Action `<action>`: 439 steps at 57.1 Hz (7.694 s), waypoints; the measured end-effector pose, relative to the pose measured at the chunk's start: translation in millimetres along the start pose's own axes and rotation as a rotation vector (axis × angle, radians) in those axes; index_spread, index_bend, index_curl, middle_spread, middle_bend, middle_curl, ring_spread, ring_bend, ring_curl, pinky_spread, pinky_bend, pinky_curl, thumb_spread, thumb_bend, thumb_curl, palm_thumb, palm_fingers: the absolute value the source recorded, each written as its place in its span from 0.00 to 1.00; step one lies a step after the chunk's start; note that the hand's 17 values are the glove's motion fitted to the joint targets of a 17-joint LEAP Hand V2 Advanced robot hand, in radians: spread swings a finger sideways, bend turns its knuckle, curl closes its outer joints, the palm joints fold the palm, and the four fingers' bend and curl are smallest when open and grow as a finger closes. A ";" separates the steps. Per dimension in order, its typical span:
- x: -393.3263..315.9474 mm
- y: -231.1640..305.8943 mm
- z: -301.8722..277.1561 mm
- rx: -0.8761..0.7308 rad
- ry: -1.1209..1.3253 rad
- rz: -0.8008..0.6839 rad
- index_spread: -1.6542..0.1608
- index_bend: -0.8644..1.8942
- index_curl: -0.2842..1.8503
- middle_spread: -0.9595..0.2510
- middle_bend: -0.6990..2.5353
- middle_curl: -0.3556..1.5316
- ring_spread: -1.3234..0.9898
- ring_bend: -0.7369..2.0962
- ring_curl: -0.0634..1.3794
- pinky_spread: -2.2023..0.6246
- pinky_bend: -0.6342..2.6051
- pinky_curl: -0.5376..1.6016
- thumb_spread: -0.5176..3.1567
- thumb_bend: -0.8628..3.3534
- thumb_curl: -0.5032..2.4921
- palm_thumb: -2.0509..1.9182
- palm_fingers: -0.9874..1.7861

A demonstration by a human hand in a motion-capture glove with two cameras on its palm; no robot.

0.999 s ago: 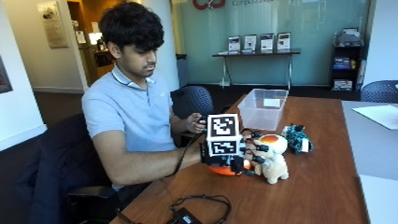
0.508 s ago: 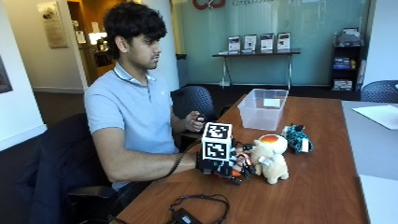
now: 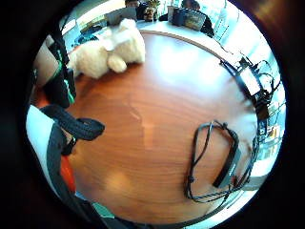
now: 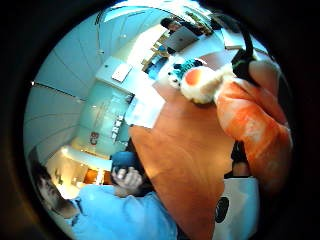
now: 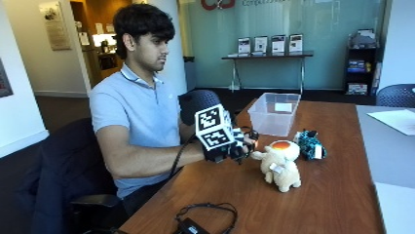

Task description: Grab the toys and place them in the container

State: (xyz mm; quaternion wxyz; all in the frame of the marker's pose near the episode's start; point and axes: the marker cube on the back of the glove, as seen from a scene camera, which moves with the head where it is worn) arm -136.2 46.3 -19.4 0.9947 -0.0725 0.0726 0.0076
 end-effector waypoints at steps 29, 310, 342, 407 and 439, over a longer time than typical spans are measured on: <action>-262.8 -206.0 25.1 -0.138 -0.147 -0.304 0.79 0.37 0.22 0.79 0.38 0.46 0.47 0.68 0.42 0.64 0.61 0.46 0.46 0.27 0.37 0.73 0.65; -148.6 -238.7 115.3 -0.492 0.170 -0.106 0.73 0.38 0.30 0.80 0.27 0.32 0.56 0.34 0.24 0.78 0.53 0.41 0.55 0.26 0.27 0.54 0.32; -99.9 -253.2 160.2 -0.425 0.240 -0.177 0.74 0.34 0.22 0.74 0.36 0.40 0.50 0.60 0.36 0.69 0.54 0.41 0.57 0.33 0.32 0.67 0.65; -137.5 -156.0 76.6 -0.642 0.209 -0.306 0.75 0.36 0.20 0.80 0.26 0.38 0.56 0.37 0.23 0.78 0.53 0.40 0.51 0.20 0.26 0.51 0.28; 12.6 -101.6 99.6 -0.452 0.221 -0.158 0.74 0.38 0.24 0.79 0.27 0.34 0.56 0.32 0.23 0.80 0.46 0.38 0.52 0.20 0.26 0.51 0.32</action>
